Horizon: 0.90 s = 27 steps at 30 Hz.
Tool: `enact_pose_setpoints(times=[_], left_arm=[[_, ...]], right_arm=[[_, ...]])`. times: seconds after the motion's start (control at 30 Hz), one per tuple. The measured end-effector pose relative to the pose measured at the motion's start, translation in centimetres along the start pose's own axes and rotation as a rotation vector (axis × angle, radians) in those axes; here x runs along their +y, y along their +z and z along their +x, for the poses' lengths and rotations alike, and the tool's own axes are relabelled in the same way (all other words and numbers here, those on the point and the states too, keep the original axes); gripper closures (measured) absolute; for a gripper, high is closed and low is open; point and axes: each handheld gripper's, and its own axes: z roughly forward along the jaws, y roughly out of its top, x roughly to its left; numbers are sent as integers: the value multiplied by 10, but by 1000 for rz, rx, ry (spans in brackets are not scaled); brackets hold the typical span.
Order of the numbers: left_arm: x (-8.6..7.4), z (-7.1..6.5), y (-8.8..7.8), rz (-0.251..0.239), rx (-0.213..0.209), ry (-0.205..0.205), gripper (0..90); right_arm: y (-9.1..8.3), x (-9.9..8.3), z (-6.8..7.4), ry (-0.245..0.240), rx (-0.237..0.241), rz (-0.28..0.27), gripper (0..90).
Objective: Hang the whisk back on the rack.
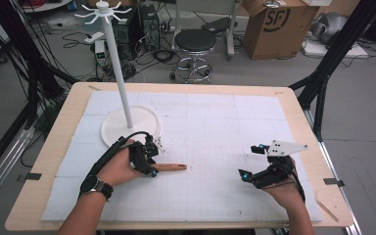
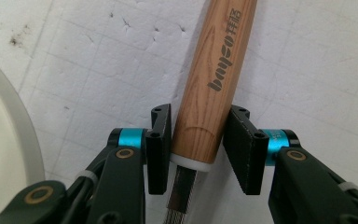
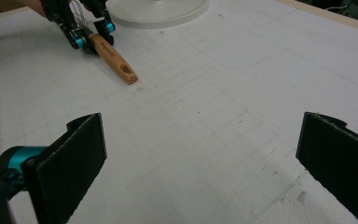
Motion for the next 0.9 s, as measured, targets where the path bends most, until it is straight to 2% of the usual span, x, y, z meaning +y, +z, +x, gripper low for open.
enact_pose_setpoints(times=[0.23,0.53,0.67,0.9], left_arm=[[1,-4,0,3,29,42,647],[1,-5,-2,-7,10,28,686],[0,-6,-11,-45,18,24,687],[4,-11,-39,-156,21,31,687]], right_arm=[[0,0,0,1,0,0,4],[-1,0,-1,4,-1,-4,4],[-1,0,-1,4,0,-6,4],[-1,0,-1,2,-1,-3,4]])
